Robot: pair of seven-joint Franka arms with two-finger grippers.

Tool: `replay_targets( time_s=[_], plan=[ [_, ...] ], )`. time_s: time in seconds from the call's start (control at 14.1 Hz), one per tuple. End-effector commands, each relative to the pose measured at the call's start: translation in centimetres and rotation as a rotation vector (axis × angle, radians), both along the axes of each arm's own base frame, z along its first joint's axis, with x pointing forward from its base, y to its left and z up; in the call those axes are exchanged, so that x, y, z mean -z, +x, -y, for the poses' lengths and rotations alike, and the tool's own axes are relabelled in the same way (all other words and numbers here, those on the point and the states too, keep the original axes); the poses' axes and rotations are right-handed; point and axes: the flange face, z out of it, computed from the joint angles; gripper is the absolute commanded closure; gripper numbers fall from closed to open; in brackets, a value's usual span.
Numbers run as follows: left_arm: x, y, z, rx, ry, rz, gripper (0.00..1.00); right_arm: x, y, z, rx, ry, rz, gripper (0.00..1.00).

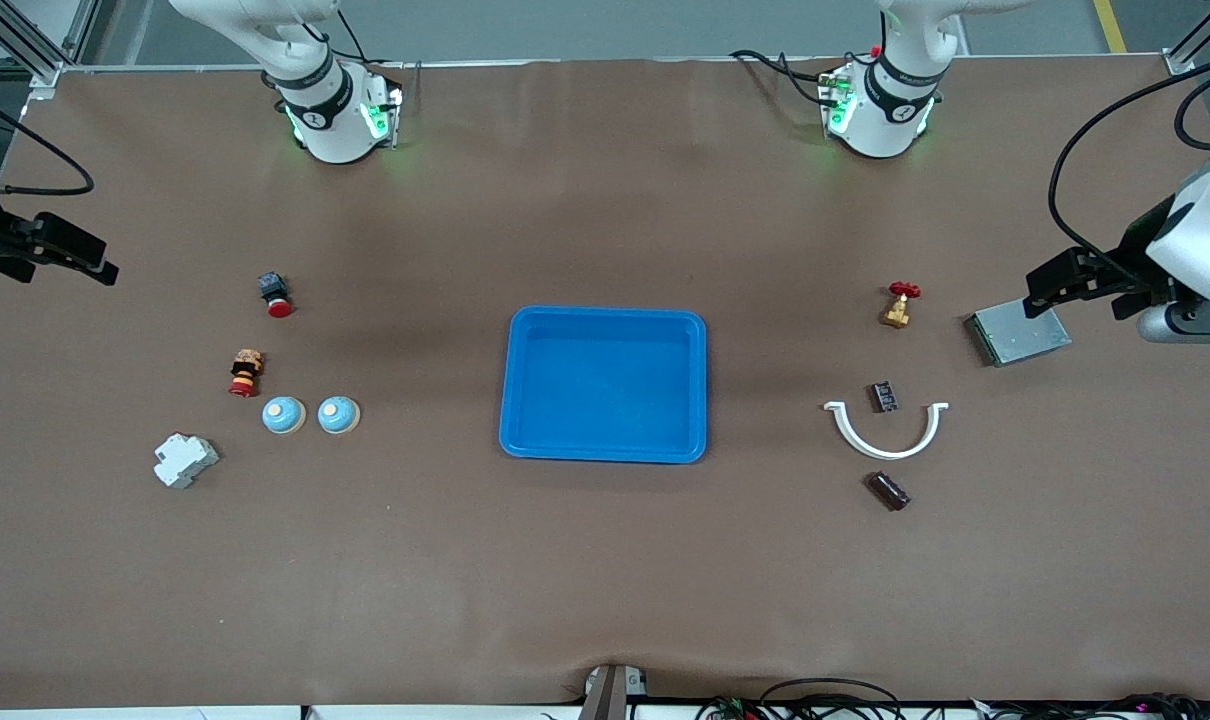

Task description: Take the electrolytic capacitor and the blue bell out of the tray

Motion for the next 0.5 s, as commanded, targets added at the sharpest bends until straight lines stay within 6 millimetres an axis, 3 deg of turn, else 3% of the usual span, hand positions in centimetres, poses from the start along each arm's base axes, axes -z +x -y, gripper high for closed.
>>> replay_targets(
  time_s=[0.0,0.42],
  plan=[
    [-0.81,-0.61,0.07,-0.012,-0.004,0.024,0.00,0.05,-0.12,-0.11,0.008,0.014,-0.004,0.00],
    [-0.72,-1.09,0.92,-0.090,-0.003,0.012,0.00,0.33,-0.19,-0.11,0.008,0.014,-0.010,0.00]
  ],
)
